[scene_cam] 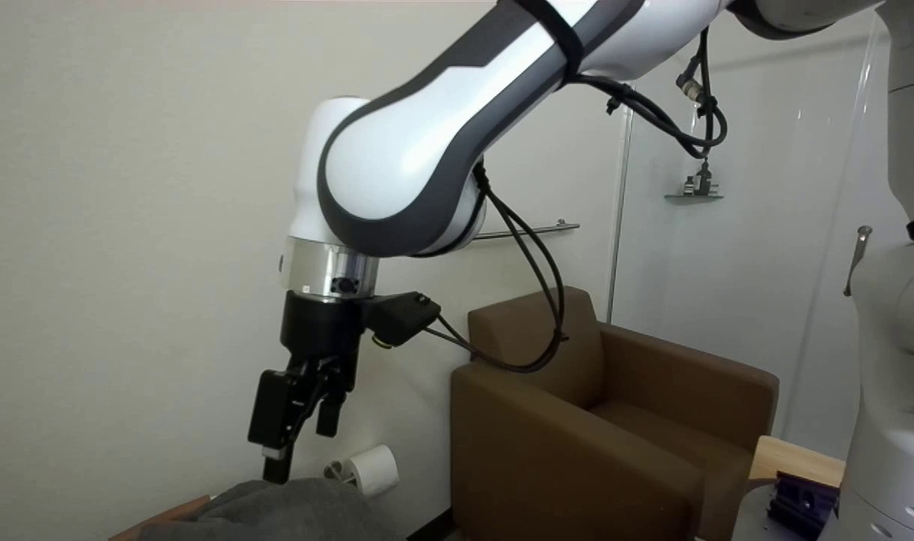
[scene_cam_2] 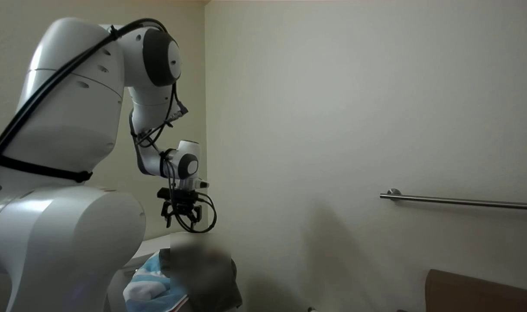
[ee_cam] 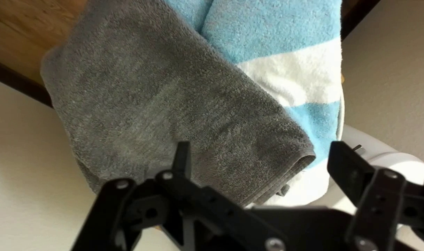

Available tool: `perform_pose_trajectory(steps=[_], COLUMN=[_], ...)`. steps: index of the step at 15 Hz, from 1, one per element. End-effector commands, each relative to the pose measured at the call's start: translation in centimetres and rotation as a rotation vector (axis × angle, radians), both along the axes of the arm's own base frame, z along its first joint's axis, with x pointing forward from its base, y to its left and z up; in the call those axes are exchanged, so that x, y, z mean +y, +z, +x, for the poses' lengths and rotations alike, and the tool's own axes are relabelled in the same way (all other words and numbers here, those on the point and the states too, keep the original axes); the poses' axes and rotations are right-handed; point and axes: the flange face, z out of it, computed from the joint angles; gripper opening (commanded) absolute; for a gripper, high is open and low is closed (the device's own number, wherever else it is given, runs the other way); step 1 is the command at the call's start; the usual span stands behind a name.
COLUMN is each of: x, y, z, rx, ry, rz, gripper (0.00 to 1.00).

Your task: Put the gray towel on the armrest of the chair

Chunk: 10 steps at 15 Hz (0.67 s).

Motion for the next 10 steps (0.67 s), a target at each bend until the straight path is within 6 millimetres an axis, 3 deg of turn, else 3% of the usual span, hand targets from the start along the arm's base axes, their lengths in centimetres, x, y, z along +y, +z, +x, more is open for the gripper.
perform_pose_trajectory(steps=[1,6,10], x=[4.3,10.8,14.3], y=[-3.0,-7.3,-12.4], z=[1.5,1.6,0.6], rx=[0.007,0.076,0.127], ry=[0.120,0.330,0.416], rz=[0.106,0.234,0.179], gripper=[1.00,1.00,1.00])
